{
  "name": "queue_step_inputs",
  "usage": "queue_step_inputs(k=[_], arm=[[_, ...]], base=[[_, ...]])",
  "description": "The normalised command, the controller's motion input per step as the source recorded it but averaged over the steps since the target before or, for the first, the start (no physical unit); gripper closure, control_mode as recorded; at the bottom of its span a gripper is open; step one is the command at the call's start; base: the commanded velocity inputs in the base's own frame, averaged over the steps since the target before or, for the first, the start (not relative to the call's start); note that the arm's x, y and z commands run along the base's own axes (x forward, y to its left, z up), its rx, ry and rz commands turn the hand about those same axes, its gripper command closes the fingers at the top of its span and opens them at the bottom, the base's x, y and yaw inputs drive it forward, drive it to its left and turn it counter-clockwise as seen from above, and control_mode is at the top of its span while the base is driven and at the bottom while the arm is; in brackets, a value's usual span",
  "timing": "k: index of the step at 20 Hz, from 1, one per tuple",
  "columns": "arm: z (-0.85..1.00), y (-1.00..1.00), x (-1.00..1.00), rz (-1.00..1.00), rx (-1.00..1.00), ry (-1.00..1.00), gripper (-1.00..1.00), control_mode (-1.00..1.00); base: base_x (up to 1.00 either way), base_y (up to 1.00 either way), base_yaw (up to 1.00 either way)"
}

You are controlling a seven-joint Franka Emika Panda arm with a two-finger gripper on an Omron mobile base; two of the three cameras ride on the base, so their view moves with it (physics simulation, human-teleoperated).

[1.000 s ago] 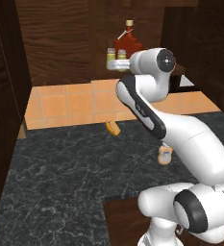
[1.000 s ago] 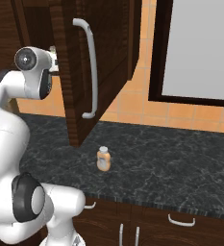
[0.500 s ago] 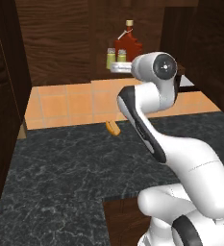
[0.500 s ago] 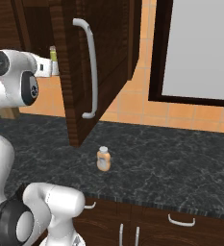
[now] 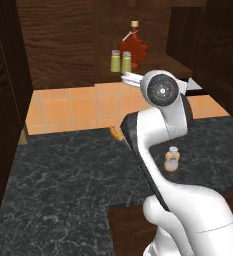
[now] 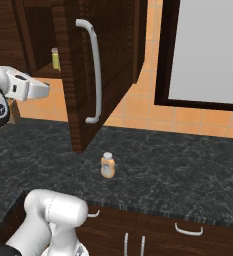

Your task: Put the shaker and condiment bottle from the counter next to their counterparts in the cabinet.

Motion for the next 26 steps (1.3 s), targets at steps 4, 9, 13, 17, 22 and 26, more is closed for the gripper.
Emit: queue_step_inputs(k=[4,9,13,17,22,26], arm=[[-0.19,-0.26,-0.79,-0.32,0.08,0.0,-1.0,-1.0],[-0.5,-0.24,-0.48,-0.32,0.05,0.05,-1.0,-1.0],[-0.71,-0.18,-0.01,-0.29,0.01,0.07,-1.0,-1.0],[-0.75,-0.3,-0.04,-0.27,0.01,0.02,-1.0,-1.0],[-0.81,-0.25,-0.14,-0.19,0.0,0.0,-1.0,-1.0],[-0.76,-0.31,-0.02,-0.15,0.0,0.0,-1.0,-1.0]], base=[[0.0,0.0,0.0],[0.0,0.0,0.0],[0.0,0.0,0.0],[0.0,0.0,0.0],[0.0,0.0,0.0],[0.0,0.0,0.0]])
